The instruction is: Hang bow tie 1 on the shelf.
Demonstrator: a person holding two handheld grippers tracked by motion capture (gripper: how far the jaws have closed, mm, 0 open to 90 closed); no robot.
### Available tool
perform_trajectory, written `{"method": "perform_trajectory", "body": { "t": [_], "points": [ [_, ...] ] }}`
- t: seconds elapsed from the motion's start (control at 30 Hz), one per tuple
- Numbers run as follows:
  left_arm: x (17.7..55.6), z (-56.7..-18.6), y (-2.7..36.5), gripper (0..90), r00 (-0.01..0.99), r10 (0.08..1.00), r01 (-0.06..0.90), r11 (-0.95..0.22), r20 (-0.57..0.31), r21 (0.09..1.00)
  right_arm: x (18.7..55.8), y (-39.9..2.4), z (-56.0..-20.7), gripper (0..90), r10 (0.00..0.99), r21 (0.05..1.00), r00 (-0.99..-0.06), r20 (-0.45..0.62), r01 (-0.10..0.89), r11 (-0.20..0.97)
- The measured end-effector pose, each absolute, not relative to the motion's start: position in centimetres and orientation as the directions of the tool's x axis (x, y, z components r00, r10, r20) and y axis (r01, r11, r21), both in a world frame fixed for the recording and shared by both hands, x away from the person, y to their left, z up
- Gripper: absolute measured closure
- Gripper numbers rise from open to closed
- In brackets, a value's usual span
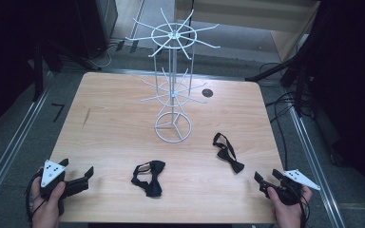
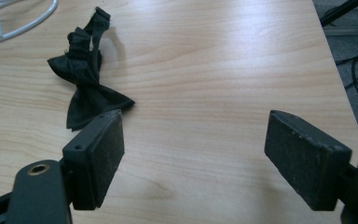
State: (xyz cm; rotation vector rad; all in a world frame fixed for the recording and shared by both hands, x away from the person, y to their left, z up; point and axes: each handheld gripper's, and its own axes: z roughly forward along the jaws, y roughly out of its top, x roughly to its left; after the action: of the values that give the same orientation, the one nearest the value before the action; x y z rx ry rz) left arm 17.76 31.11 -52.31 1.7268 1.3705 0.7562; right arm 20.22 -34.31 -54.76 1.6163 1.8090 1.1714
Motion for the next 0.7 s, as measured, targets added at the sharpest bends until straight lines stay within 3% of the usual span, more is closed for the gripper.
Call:
{"method": "perform_trajectory", "body": {
  "t": [0.3, 0.7],
  "points": [
    [17.4, -52.3, 31.2, 7.2, 0.232, 0.972, 0.490, -0.098, -0.021, 0.866, 20.6, -32.0, -54.0, 23.0, 0.947, 0.833, -0.253, 0.197, 0.552, -0.026],
    [17.5, -52.3, 31.3, 7.1, 0.237, 0.971, 0.493, -0.095, -0.028, 0.865, 20.5, -26.0, -51.9, 23.8, 0.911, 0.862, -0.372, 0.177, 0.506, 0.040]
  ]
}}
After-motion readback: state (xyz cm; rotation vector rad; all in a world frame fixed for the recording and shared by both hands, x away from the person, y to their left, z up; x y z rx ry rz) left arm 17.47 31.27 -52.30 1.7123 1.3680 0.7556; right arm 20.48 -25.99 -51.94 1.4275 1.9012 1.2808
